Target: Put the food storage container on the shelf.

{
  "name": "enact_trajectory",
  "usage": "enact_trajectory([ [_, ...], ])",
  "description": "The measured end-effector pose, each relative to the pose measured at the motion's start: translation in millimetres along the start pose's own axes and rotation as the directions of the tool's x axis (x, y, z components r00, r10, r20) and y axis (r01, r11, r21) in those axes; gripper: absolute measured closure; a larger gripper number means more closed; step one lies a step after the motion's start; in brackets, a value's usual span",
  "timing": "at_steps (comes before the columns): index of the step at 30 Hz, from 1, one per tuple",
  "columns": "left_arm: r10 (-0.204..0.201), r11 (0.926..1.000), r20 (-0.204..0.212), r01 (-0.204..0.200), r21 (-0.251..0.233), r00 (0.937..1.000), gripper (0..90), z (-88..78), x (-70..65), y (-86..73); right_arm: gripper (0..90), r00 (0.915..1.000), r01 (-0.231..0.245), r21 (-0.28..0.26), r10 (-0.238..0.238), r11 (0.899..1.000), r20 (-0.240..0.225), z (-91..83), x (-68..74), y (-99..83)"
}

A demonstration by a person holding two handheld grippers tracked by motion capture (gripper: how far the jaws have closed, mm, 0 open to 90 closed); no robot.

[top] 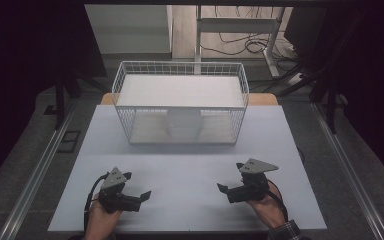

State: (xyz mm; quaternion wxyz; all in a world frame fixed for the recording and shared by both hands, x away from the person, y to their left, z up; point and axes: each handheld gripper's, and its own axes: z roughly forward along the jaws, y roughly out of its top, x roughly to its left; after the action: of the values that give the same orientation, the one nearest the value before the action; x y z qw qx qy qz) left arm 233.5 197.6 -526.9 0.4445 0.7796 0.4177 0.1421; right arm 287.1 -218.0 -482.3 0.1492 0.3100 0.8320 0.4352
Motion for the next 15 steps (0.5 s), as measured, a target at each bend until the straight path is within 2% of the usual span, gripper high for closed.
enact_trajectory([
  [5,-0.001,1.0,-0.015,0.001,0.004,0.9999,1.0,-0.9,1.1,-3.4,0.0,0.9997,-0.021,0.03,0.021,0.999,0.012,-3.9,-2.0,-16.0],
  [10,0.009,0.9993,-0.011,-0.009,0.036,0.9999,1.1,3.4,1.5,-5.6,0.0,0.9992,0.028,0.123,-0.031,0.992,0.026,4.0,2.2,-27.5],
  [15,0.022,0.9987,-0.013,-0.021,0.047,0.9997,1.1,5.5,1.0,-5.5,0.0,0.9974,0.06,0.168,-0.066,0.984,0.027,10.6,4.4,-31.2],
])
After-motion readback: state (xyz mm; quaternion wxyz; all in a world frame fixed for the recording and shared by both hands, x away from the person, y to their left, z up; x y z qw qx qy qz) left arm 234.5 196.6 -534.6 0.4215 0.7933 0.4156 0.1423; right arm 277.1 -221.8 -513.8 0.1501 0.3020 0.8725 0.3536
